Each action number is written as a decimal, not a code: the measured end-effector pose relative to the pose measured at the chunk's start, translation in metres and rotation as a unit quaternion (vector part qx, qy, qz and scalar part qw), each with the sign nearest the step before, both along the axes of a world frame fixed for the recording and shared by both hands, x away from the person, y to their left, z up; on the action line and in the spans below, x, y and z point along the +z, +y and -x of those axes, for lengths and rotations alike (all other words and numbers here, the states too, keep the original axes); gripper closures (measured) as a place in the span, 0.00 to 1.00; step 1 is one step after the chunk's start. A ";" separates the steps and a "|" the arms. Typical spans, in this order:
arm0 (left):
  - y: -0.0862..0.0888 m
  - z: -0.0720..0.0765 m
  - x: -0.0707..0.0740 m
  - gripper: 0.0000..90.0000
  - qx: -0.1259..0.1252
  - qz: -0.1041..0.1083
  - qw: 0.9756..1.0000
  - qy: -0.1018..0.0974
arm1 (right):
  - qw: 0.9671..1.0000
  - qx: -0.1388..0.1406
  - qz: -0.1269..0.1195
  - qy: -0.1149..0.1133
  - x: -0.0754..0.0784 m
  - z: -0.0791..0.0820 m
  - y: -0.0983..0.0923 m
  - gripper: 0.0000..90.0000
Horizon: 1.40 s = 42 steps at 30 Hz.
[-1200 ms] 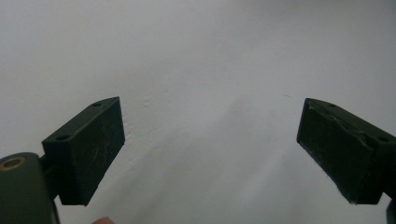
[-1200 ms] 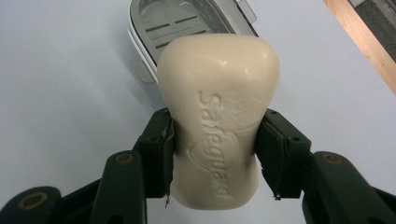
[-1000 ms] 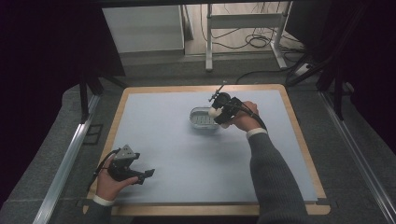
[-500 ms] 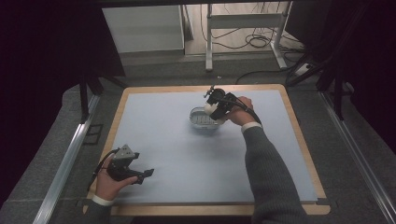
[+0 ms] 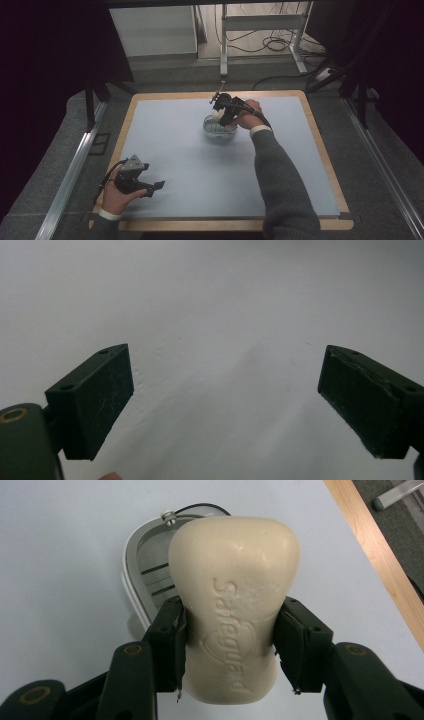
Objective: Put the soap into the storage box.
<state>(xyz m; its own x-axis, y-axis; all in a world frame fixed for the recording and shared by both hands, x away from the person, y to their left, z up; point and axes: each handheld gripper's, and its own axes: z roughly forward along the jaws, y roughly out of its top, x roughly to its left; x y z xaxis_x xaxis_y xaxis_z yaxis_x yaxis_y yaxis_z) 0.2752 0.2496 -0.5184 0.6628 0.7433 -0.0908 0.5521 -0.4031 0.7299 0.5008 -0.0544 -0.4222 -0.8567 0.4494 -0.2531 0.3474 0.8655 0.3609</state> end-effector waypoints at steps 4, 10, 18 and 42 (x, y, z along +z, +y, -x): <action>0.001 0.000 0.000 0.09 0.002 0.001 1.000 -0.004 | 1.000 0.012 0.018 -0.005 -0.014 -0.005 0.008 0.55; 0.002 0.000 0.001 0.09 0.003 0.003 1.000 -0.004 | 0.999 0.020 0.034 -0.001 -0.027 -0.005 0.017 0.54; 0.000 0.000 0.000 0.09 0.002 0.002 1.000 -0.003 | 1.000 0.005 -0.002 -0.023 -0.024 -0.002 0.013 0.46; -0.004 0.001 -0.001 0.10 0.006 0.003 1.000 -0.016 | 0.976 -0.083 -0.191 -0.066 -0.020 0.072 -0.073 0.31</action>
